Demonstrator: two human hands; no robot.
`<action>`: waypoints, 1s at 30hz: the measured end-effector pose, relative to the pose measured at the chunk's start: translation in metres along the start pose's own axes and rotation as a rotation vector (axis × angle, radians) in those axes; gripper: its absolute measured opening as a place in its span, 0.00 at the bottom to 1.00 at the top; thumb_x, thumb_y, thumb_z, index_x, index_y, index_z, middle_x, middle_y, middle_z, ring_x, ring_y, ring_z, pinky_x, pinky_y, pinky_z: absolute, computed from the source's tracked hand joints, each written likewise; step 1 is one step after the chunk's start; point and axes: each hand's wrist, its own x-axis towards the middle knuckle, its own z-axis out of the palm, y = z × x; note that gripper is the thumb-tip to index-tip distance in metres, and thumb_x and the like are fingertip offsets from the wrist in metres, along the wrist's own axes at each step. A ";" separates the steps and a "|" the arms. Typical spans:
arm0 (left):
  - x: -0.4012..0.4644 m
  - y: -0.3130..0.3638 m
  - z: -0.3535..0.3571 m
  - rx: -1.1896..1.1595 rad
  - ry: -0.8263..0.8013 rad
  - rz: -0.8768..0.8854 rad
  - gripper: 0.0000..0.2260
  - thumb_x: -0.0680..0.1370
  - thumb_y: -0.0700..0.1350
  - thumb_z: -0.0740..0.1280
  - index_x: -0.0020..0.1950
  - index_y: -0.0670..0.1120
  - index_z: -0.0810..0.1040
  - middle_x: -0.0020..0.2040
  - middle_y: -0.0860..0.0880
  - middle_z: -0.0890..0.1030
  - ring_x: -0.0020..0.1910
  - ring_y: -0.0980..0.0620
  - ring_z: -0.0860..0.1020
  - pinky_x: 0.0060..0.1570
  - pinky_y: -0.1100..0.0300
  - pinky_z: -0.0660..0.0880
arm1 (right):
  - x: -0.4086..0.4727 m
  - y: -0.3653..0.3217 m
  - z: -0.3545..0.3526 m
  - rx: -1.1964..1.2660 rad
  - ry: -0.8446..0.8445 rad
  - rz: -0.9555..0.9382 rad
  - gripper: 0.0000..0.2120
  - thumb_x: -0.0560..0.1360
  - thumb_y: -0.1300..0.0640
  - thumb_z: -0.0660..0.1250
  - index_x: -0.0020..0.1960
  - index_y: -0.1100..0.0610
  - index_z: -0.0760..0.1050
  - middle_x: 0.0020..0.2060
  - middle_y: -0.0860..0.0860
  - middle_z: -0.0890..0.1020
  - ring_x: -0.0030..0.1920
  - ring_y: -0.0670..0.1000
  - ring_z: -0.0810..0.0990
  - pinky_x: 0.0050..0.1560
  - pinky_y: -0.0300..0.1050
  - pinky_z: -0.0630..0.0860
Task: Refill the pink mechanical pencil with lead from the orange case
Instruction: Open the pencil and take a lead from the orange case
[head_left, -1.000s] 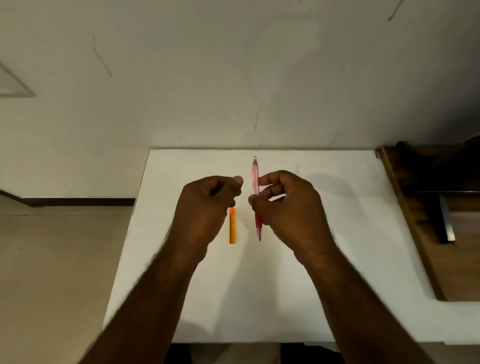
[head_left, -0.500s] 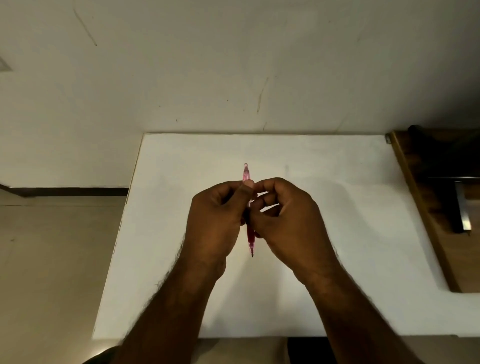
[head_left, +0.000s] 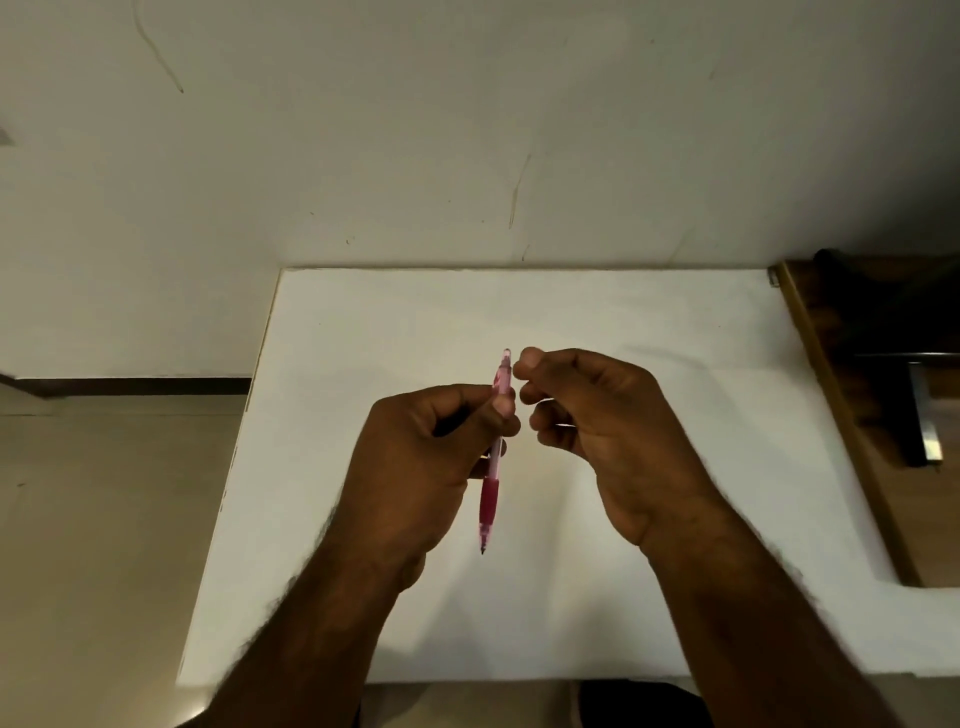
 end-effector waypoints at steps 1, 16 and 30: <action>0.000 -0.001 0.001 0.001 -0.004 -0.004 0.08 0.77 0.49 0.70 0.40 0.55 0.86 0.37 0.51 0.86 0.37 0.55 0.84 0.36 0.67 0.79 | 0.001 0.001 0.002 -0.011 0.002 -0.012 0.07 0.76 0.50 0.73 0.43 0.51 0.86 0.37 0.48 0.86 0.35 0.47 0.80 0.44 0.43 0.80; 0.009 -0.014 0.002 0.013 -0.048 -0.065 0.07 0.77 0.49 0.70 0.41 0.54 0.86 0.38 0.52 0.86 0.38 0.53 0.84 0.42 0.58 0.84 | 0.022 0.010 0.013 -0.122 0.068 -0.054 0.09 0.76 0.56 0.71 0.39 0.52 0.85 0.33 0.47 0.85 0.33 0.43 0.80 0.39 0.38 0.81; 0.016 -0.019 0.005 -0.014 -0.027 -0.121 0.06 0.77 0.47 0.71 0.43 0.48 0.87 0.39 0.48 0.86 0.38 0.50 0.84 0.39 0.60 0.83 | 0.058 0.047 0.008 -0.965 0.236 -0.066 0.09 0.73 0.46 0.73 0.38 0.50 0.80 0.32 0.43 0.79 0.38 0.48 0.81 0.43 0.42 0.73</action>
